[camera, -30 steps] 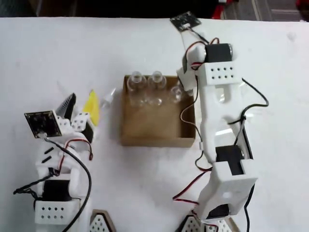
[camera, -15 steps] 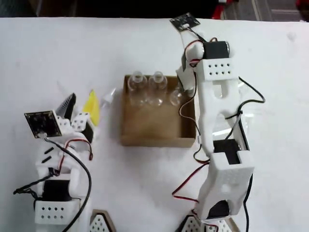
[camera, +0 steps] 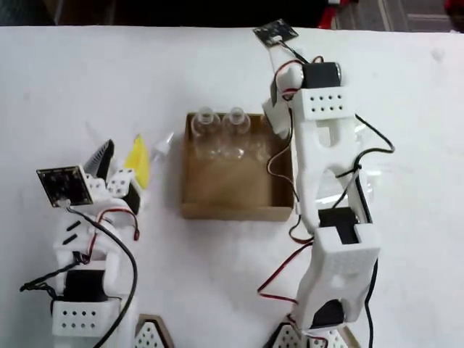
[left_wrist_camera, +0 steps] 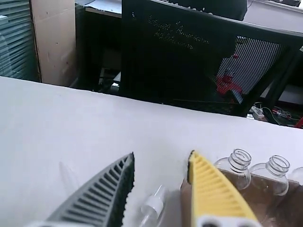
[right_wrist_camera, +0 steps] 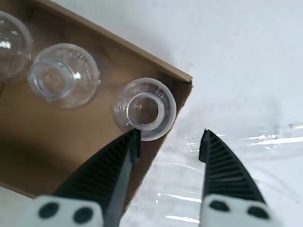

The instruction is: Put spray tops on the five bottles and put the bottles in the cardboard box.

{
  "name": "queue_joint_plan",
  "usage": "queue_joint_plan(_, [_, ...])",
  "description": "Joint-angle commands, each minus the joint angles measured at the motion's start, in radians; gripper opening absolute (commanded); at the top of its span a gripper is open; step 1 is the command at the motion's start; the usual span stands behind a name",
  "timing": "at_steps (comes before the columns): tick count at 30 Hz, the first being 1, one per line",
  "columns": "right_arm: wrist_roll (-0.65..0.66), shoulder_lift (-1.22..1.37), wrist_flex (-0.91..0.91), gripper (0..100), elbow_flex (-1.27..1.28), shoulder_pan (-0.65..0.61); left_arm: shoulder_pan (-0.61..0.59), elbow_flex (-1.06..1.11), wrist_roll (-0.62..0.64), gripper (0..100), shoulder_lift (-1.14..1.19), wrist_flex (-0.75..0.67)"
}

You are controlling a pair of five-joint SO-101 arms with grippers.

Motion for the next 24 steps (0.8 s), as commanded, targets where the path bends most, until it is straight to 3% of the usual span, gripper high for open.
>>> queue_joint_plan(1, [-0.012,-0.016,-0.008,17.8,-0.061,-0.062,-0.008,-0.005,0.002,18,-0.013,-0.031])
queue_joint_plan(12, [-0.012,-0.018,0.142,17.7,-0.232,-0.048,-0.008,-0.005,0.002,18,-0.013,-0.029])
queue_joint_plan(24, [-0.012,-0.154,0.143,17.6,-0.241,0.186,-0.008,-0.003,0.002,18,-0.013,-0.029])
